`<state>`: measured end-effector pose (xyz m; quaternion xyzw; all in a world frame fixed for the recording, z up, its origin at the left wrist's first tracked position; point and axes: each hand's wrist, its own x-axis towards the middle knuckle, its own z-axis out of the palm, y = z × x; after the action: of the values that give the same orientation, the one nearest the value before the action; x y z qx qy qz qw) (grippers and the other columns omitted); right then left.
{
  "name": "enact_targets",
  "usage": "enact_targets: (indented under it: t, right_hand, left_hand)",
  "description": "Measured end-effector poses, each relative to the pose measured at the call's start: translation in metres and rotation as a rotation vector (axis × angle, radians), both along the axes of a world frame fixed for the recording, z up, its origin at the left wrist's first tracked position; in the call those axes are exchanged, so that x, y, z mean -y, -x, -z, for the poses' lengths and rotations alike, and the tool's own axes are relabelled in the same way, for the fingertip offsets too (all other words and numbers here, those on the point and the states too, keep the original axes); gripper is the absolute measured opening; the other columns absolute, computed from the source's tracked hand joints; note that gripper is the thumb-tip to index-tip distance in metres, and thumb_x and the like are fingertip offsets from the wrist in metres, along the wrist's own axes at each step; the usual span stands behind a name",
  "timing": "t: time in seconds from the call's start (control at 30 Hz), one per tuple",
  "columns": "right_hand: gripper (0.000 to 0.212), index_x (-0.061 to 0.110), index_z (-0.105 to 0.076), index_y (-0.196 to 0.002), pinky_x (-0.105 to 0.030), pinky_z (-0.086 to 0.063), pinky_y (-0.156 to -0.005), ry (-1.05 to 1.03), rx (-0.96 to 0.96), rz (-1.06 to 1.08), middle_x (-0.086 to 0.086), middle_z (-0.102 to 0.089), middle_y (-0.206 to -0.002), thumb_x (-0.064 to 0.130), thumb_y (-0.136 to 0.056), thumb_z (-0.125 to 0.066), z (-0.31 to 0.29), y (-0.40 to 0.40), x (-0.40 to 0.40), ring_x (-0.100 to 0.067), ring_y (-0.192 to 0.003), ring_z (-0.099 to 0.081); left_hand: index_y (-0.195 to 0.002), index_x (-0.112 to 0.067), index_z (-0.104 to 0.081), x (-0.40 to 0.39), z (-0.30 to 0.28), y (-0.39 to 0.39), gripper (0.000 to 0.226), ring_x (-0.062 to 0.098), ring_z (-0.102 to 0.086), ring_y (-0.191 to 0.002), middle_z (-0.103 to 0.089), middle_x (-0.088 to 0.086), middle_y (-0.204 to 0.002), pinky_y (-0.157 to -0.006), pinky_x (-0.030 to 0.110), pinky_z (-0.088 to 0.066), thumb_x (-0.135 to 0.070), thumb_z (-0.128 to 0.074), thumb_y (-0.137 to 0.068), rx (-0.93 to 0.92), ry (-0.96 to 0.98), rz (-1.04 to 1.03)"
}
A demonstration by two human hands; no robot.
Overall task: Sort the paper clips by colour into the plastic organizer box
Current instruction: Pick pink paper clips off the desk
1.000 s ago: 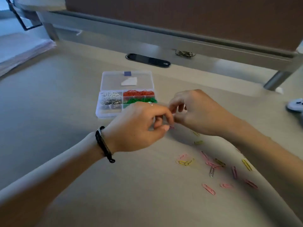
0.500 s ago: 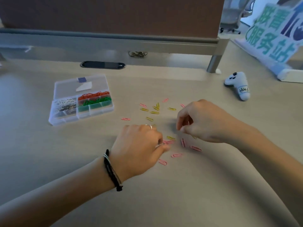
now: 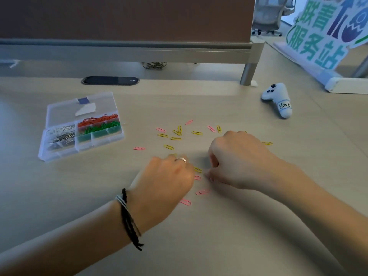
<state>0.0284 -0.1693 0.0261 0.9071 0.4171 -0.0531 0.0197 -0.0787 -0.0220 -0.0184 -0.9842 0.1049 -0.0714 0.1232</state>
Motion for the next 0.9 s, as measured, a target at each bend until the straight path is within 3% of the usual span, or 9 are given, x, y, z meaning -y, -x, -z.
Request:
enact_targets:
  t: [0.1,0.17,0.23,0.43,0.57,0.63,0.73,0.8,0.9]
  right_hand:
    - [0.037,0.017,-0.033,-0.068,-0.032,-0.034,-0.063,0.069,0.109,-0.046,-0.006,-0.044,-0.079,0.022,-0.088,-0.064,-0.001,0.011,-0.008,-0.029,-0.077,-0.043]
    - [0.043,0.018,-0.025,-0.066,-0.032,-0.034,-0.065,0.105,0.139,-0.063,-0.003,-0.045,-0.088,0.017,-0.09,-0.061,0.001,0.015,-0.013,-0.032,-0.085,-0.052]
    - [0.042,0.018,-0.027,-0.067,-0.032,-0.033,-0.064,0.124,0.147,-0.083,-0.003,-0.046,-0.085,0.021,-0.089,-0.062,0.004,0.017,-0.016,-0.032,-0.092,-0.058]
    - [0.028,0.016,-0.046,-0.073,-0.039,-0.041,-0.063,-0.234,-0.25,0.086,-0.004,-0.053,-0.071,0.027,-0.097,-0.039,0.011,-0.013,0.007,-0.03,-0.077,-0.053]
    - [0.031,0.014,-0.05,-0.077,-0.028,-0.043,-0.053,-0.494,-0.551,0.158,0.004,-0.057,-0.053,0.025,-0.105,-0.043,0.016,-0.026,0.02,-0.017,-0.053,-0.056]
    - [0.023,0.01,-0.058,-0.088,-0.027,-0.045,-0.05,-0.546,-0.767,0.161,-0.006,-0.059,-0.056,0.01,-0.105,-0.043,0.017,-0.029,0.026,-0.021,-0.051,-0.061]
    - [0.033,0.01,-0.068,-0.094,-0.028,-0.047,-0.055,-0.492,-0.829,0.142,-0.011,-0.064,-0.063,-0.004,-0.1,-0.039,0.015,-0.032,0.034,-0.019,-0.059,-0.063]
    - [0.037,0.019,-0.071,-0.082,-0.029,-0.045,-0.059,-0.408,-0.672,0.114,-0.007,-0.065,-0.07,-0.002,-0.093,-0.043,0.014,-0.03,0.036,-0.014,-0.062,-0.058]
    - [0.016,0.022,-0.065,-0.077,-0.027,-0.044,-0.062,-0.205,-0.331,0.004,0.005,-0.062,-0.072,0.026,-0.089,-0.055,0.011,-0.019,0.039,-0.012,-0.07,-0.056]
  left_hand:
    - [-0.076,-0.022,-0.06,-0.017,-0.006,-0.005,0.011,0.016,-0.06,-0.063,-0.06,-0.006,-0.071,-0.051,0.03,-0.042,-0.028,-0.069,-0.079,0.019,0.309,-0.124]
    - [-0.078,-0.019,-0.067,-0.024,-0.019,-0.011,0.013,0.005,-0.063,-0.058,-0.068,-0.01,-0.067,-0.056,0.028,-0.05,-0.025,-0.065,-0.089,-0.113,0.924,-0.292]
    - [-0.078,-0.005,-0.067,-0.03,-0.025,-0.018,0.011,0.013,-0.067,-0.054,-0.076,0.003,-0.075,-0.046,0.025,-0.047,-0.006,-0.066,-0.089,-0.302,1.484,-0.399]
    - [-0.066,-0.01,-0.066,-0.041,-0.02,-0.023,0.012,0.014,-0.065,-0.052,-0.072,0.016,-0.081,-0.042,0.017,-0.048,-0.001,-0.071,-0.07,-0.459,2.013,-0.434]
    - [-0.111,-0.005,-0.068,-0.045,-0.016,-0.026,0.036,0.018,-0.067,-0.06,-0.067,0.014,-0.082,-0.05,0.021,-0.055,0.003,-0.066,-0.076,-0.595,2.136,-0.389]
    - [-0.103,-0.002,-0.072,-0.047,-0.018,-0.027,0.026,0.018,-0.062,-0.058,-0.06,0.011,-0.075,-0.046,0.022,-0.052,0.002,-0.058,-0.081,-0.7,2.167,-0.416]
    - [-0.079,-0.007,-0.062,-0.044,-0.017,-0.032,0.022,0.013,-0.037,-0.044,-0.038,0.005,-0.061,-0.034,0.018,-0.023,-0.018,-0.044,-0.085,-0.766,2.104,-0.515]
    - [-0.072,-0.014,-0.058,-0.038,-0.012,-0.034,0.019,0.013,-0.03,-0.042,-0.032,0.005,-0.056,-0.041,0.022,-0.018,-0.029,-0.051,-0.081,-0.598,1.785,-0.484]
    - [-0.075,-0.024,-0.06,-0.032,0.001,-0.027,0.016,0.009,-0.037,-0.048,-0.039,0.0,-0.05,-0.054,0.029,-0.035,-0.037,-0.066,-0.081,-0.191,1.022,-0.211]
